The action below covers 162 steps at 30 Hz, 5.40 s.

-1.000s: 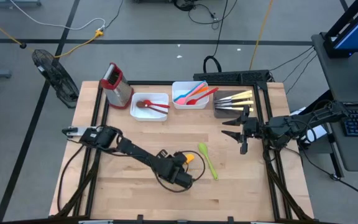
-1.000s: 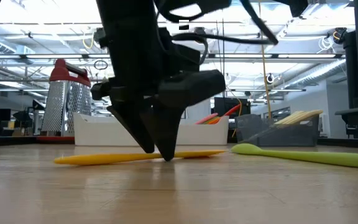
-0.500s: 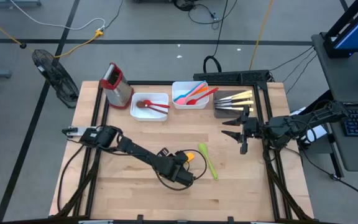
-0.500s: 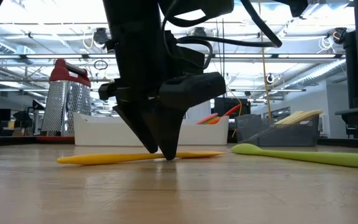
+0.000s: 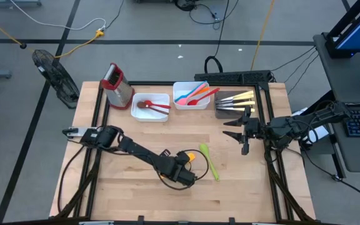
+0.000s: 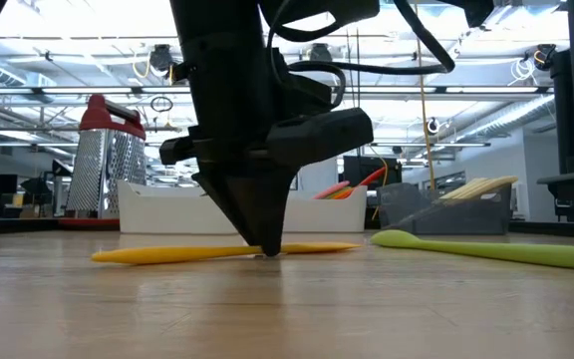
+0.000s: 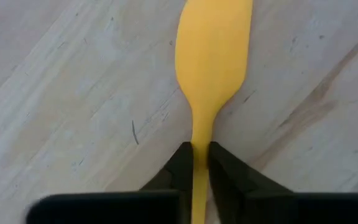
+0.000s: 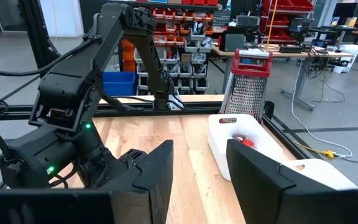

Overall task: Pick & Place Kitchen Items
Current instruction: Put the yellow spatula into the right white bin

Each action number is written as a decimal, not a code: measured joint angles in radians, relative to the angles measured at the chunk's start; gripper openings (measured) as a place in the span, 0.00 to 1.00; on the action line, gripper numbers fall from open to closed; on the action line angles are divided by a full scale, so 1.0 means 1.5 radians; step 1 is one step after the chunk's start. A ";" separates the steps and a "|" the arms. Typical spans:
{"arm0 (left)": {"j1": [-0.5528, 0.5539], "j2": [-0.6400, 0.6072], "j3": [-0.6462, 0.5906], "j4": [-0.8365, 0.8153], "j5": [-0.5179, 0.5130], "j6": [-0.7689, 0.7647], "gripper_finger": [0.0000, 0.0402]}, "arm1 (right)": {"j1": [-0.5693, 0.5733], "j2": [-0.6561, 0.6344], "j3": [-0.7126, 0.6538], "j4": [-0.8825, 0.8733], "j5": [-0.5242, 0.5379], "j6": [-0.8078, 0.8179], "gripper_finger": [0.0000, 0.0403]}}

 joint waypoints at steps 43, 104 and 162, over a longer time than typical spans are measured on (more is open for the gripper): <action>0.023 0.000 -0.001 -0.013 0.008 -0.017 0.14 | 0.000 0.000 0.000 0.000 0.000 0.000 0.35; -0.030 -0.107 -0.042 0.028 -0.035 0.003 0.70 | 0.000 0.000 0.000 0.000 0.002 0.000 0.35; 0.075 0.036 -0.044 0.173 -0.068 0.038 0.04 | 0.000 0.001 0.000 -0.001 0.002 0.000 0.35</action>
